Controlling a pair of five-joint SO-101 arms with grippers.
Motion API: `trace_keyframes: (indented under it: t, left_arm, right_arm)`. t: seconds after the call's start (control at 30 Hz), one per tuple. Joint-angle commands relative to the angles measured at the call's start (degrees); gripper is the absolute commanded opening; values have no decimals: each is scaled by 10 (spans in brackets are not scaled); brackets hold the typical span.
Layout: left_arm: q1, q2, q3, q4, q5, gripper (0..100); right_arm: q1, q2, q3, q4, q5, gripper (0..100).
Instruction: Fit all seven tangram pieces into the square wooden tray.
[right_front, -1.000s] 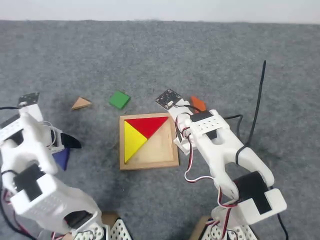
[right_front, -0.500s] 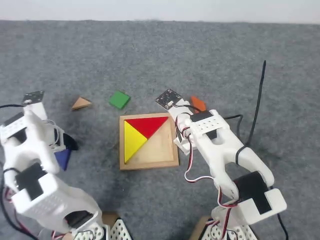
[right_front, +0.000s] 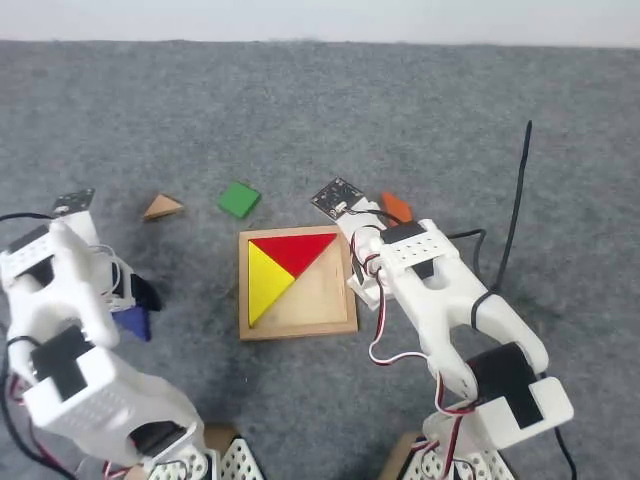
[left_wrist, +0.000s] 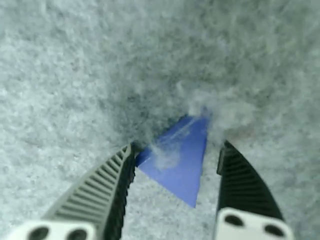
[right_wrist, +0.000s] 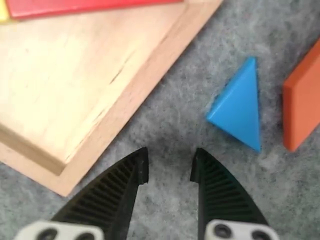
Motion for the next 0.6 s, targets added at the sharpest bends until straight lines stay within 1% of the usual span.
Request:
trace_keyframes:
  t: [0.0,0.57]
  left_arm:
    - [5,-4,0,13,-3,220]
    - [6,-4,15,17,-2,213]
  right_arm:
    - [-4,-7,-28,9,6,155]
    - [-4,-7,-28,9,6,155]
